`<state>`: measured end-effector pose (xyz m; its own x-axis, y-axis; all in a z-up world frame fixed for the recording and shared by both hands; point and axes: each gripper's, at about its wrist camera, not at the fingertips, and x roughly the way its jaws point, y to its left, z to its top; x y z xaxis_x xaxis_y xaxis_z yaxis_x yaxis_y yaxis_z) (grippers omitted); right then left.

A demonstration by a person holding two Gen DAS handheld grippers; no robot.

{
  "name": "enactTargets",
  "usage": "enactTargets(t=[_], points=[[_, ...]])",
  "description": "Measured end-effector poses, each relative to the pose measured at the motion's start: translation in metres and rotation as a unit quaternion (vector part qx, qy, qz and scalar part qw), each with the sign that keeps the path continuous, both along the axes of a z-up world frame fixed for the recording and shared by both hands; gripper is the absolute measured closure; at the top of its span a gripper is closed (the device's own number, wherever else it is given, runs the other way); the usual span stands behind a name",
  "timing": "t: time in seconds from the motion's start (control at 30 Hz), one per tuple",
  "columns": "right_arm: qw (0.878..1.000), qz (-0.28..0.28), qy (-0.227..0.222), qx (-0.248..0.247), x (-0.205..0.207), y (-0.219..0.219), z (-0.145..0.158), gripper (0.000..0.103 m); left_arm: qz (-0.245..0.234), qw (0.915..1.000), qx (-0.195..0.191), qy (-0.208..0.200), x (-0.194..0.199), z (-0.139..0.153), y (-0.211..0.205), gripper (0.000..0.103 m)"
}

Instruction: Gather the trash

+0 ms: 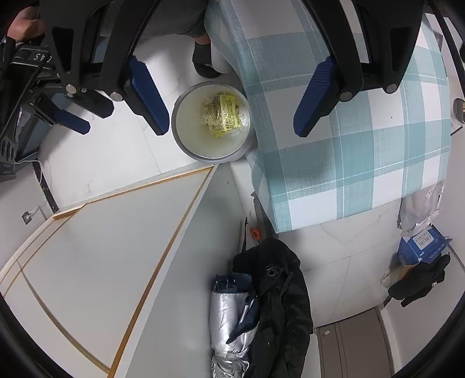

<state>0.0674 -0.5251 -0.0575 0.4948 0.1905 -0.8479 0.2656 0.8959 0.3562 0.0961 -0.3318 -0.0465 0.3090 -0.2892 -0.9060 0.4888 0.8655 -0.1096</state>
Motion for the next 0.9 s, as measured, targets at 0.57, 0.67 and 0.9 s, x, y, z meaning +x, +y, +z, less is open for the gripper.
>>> enactTargets(t=[0.57, 0.67, 0.9], points=[[1.000, -0.009, 0.005, -0.009, -0.008, 0.008, 0.009, 0.012, 0.001, 1.0000, -0.006, 0.000, -0.004, 0.001, 0.010, 0.018], [1.000, -0.011, 0.003, -0.008, -0.009, 0.008, 0.009, 0.012, 0.003, 0.9999, -0.009, 0.006, -0.005, -0.001, 0.010, 0.018], [1.000, -0.011, 0.000, -0.009, -0.010, 0.007, 0.009, 0.012, -0.001, 0.9999, -0.012, 0.002, -0.007, -0.001, 0.008, 0.018]])
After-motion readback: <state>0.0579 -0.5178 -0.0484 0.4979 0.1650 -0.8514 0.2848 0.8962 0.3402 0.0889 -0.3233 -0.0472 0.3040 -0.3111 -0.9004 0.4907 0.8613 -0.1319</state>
